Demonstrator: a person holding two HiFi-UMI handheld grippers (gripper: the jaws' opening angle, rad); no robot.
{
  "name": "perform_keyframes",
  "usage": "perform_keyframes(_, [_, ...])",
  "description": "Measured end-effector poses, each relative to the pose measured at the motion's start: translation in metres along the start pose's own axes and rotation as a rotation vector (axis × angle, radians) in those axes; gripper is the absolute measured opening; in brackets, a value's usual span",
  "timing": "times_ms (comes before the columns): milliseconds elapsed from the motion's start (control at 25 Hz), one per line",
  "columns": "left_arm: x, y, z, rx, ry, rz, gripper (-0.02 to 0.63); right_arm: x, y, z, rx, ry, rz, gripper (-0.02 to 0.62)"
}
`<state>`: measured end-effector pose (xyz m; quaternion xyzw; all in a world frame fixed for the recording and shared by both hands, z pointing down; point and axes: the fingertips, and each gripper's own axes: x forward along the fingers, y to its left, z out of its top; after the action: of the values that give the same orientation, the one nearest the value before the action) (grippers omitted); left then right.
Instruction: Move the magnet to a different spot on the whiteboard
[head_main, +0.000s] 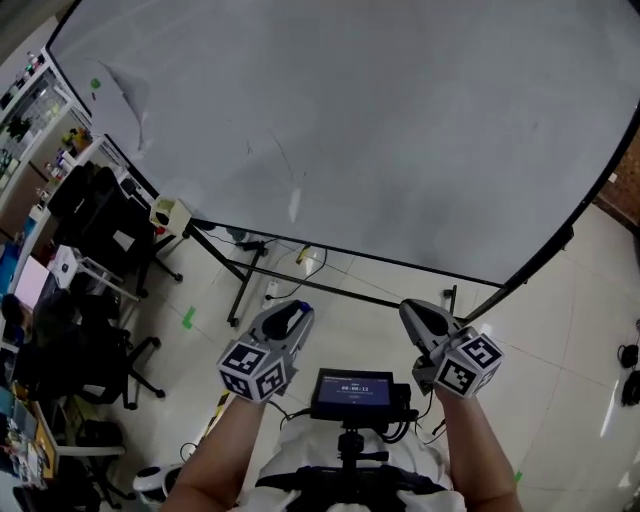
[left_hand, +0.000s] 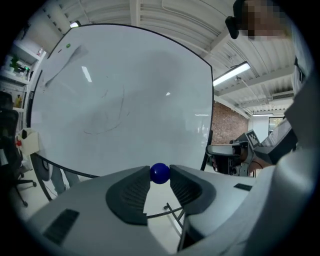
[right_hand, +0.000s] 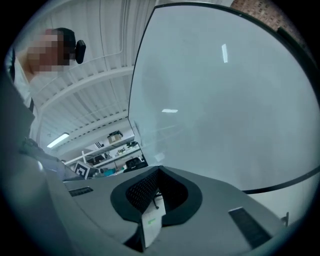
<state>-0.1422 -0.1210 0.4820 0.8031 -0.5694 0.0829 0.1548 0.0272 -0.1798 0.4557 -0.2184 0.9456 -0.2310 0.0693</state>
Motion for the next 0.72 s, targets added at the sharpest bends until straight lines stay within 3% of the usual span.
perform_keyframes(320, [-0.074,0.060,0.010,-0.038,-0.084,-0.057,0.149,0.071,0.070,-0.017,-0.053,0.040,0.072,0.021])
perform_keyframes(720, [-0.140,0.116,0.008,-0.087,-0.146,-0.056,0.149,0.119,0.135,-0.040,-0.097,0.060,0.104,0.021])
